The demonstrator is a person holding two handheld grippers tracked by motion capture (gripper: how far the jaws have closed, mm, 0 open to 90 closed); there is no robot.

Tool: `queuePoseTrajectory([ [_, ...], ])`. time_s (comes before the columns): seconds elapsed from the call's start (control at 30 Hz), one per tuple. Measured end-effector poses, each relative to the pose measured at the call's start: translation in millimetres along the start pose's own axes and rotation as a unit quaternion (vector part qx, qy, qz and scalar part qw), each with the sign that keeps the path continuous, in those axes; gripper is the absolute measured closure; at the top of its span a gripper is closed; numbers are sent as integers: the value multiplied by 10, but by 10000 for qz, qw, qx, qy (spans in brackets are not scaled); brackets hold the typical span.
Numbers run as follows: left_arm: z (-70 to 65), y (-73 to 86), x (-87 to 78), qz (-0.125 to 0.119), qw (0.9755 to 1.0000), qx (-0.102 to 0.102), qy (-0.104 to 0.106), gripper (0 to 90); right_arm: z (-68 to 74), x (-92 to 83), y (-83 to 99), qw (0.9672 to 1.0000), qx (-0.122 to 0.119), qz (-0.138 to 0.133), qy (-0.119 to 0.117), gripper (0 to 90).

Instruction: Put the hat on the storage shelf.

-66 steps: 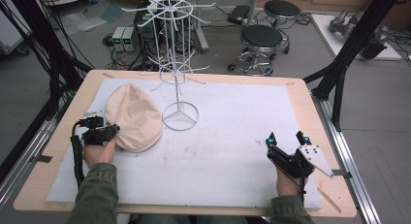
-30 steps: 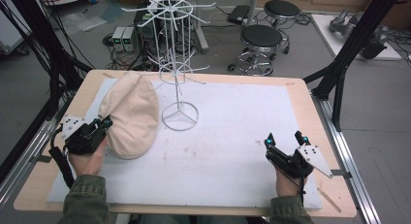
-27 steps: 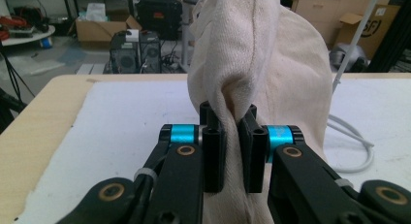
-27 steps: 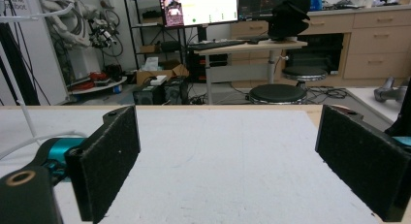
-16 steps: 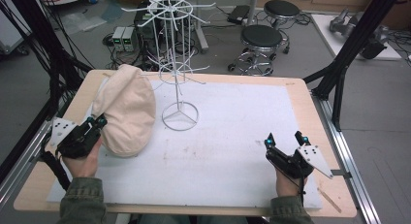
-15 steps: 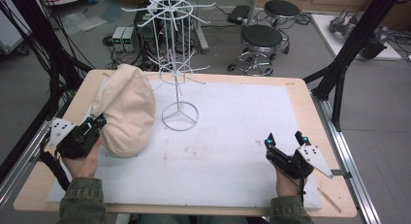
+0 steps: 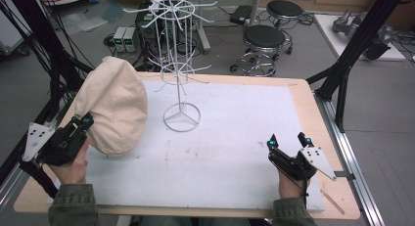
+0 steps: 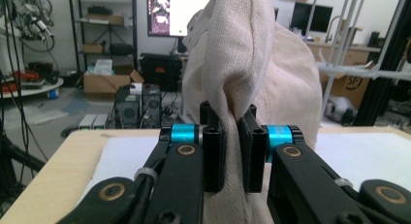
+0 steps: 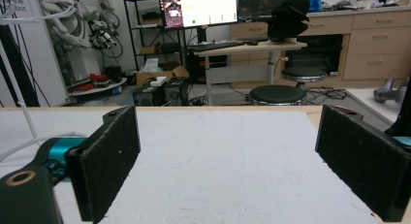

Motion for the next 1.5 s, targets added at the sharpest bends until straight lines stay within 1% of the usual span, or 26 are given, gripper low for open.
queuePoseTrajectory([
  [0.13, -26, -80, -63, -181, 9998, 78, 88, 824, 1, 0, 0, 10000, -1, -1, 5, 79],
  [0.3, -85, -192, -107, -419, 9989, 107, 183, 824, 0, 3, 1, 10000, -8, 0, 8, 79],
  [0.43, -130, -279, -155, -618, 9976, 134, 286, 823, -2, 1, 1, 10000, 8, 9, 15, 79],
  [0.53, -153, -330, -191, -756, 9964, 97, 362, 823, -4, 1, 1, 10000, 17, 7, 13, 79],
  [0.57, -160, -354, -212, -805, 9959, 123, 395, 824, -4, 1, 1, 10000, 19, 7, 12, 79],
  [0.7, -175, -438, -257, -982, 9938, 101, 514, 824, -3, 2, 1, 10000, 11, 9, 13, 79],
  [0.8, -178, -493, -265, -1054, 9926, 104, 590, 824, -2, 2, 1, 10000, 12, 10, 14, 79],
  [0.9, -191, -550, -267, -1175, 9909, 141, 647, 824, -3, 3, 2, 10000, 2, 12, 12, 79],
  [1.1, -174, -637, -272, -1377, 9877, 78, 742, 823, -4, 3, 3, 10000, 13, 28, 5, 79],
  [1.23, -147, -679, -271, -1499, 9849, -63, 868, 823, -3, 7, 5, 10000, -11, 35, -8, 79],
  [1.27, -143, -690, -268, -1512, 9845, -76, 886, 823, -3, 8, 5, 10000, -11, 34, -7, 79],
  [1.43, -170, -758, -242, -1631, 9817, -71, 983, 823, -5, 8, 4, 10000, -15, 31, -11, 79],
  [1.5, -190, -787, -226, -1664, 9804, -64, 1058, 823, -8, 10, 5, 10000, -17, 31, -2, 79],
])
Point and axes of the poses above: each handheld gripper's, and its own axes: x roughly forward along the jaws, y roughly out of its underside, z roughly to its left, the point moved 3 cm from there along x, roughly forward along the jaws, and after that the axes turned 1 degree about z, right-handed, at the moved point
